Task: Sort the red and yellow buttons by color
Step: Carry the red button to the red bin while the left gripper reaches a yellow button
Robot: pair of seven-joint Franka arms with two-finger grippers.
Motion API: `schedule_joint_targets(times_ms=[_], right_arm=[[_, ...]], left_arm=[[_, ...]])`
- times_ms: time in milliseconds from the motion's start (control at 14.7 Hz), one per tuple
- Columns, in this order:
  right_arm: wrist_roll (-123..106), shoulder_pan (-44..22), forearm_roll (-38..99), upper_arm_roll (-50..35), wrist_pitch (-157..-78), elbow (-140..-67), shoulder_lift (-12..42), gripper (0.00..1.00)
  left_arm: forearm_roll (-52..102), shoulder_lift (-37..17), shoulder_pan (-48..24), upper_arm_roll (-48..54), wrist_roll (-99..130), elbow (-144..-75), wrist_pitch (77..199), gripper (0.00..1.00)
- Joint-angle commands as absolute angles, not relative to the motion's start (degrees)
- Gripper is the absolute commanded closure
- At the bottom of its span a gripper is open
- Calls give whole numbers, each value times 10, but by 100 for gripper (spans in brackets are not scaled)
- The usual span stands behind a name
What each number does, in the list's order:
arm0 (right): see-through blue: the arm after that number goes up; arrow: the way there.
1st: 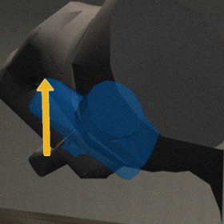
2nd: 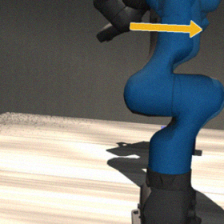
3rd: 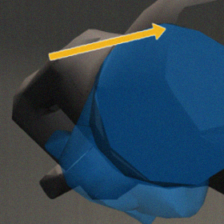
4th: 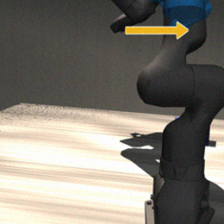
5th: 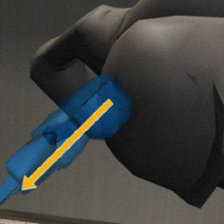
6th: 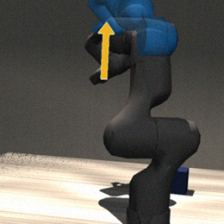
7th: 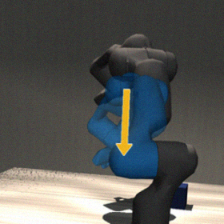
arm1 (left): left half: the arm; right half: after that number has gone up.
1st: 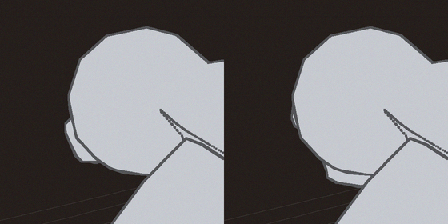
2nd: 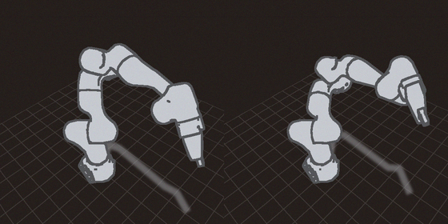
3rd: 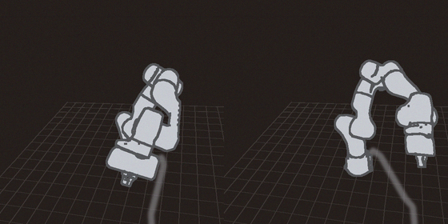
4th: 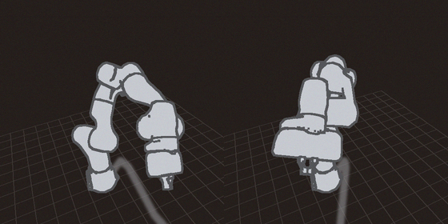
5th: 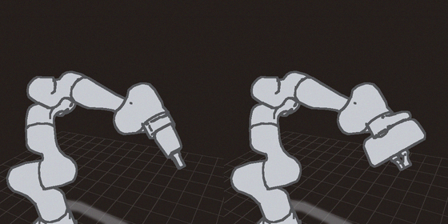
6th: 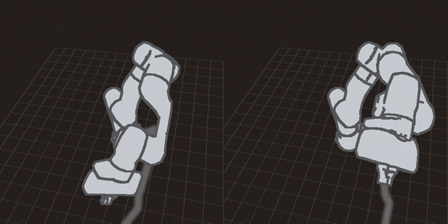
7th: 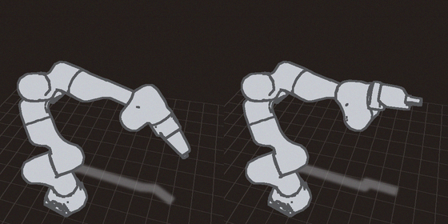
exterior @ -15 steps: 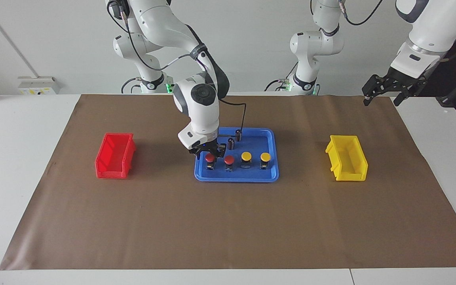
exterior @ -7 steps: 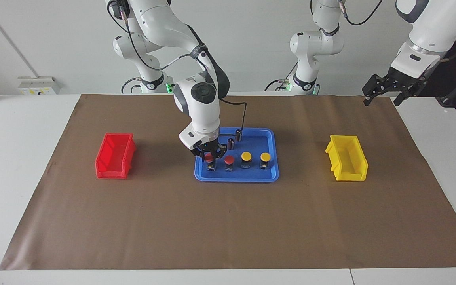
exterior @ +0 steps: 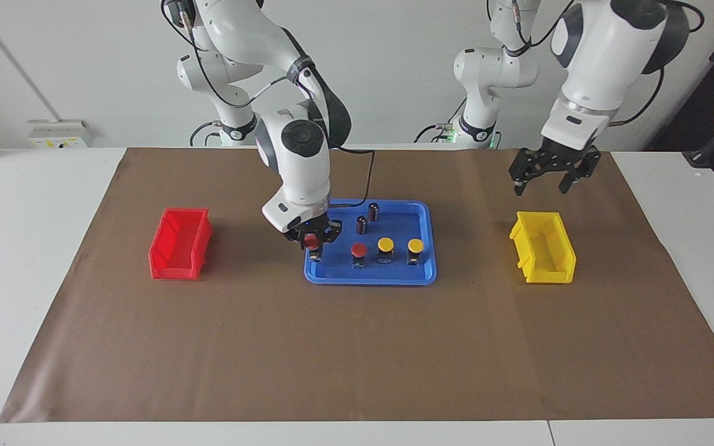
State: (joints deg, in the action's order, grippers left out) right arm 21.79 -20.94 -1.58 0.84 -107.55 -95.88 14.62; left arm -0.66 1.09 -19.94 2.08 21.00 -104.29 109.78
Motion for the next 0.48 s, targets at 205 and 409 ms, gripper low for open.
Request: schedule_joint_targets(times_ms=[205, 409], right_arm=[[-22, -30, -18, 3, -999, -1039, 16, 88], [-77, 37, -18, 3, -1038, -1115, -19, 88]], left_arm=[[-15, -86, -285, 13, 276, -1107, 1242, 10], [-15, -103, -308, 13, 291, -1129, 1285, 12]])
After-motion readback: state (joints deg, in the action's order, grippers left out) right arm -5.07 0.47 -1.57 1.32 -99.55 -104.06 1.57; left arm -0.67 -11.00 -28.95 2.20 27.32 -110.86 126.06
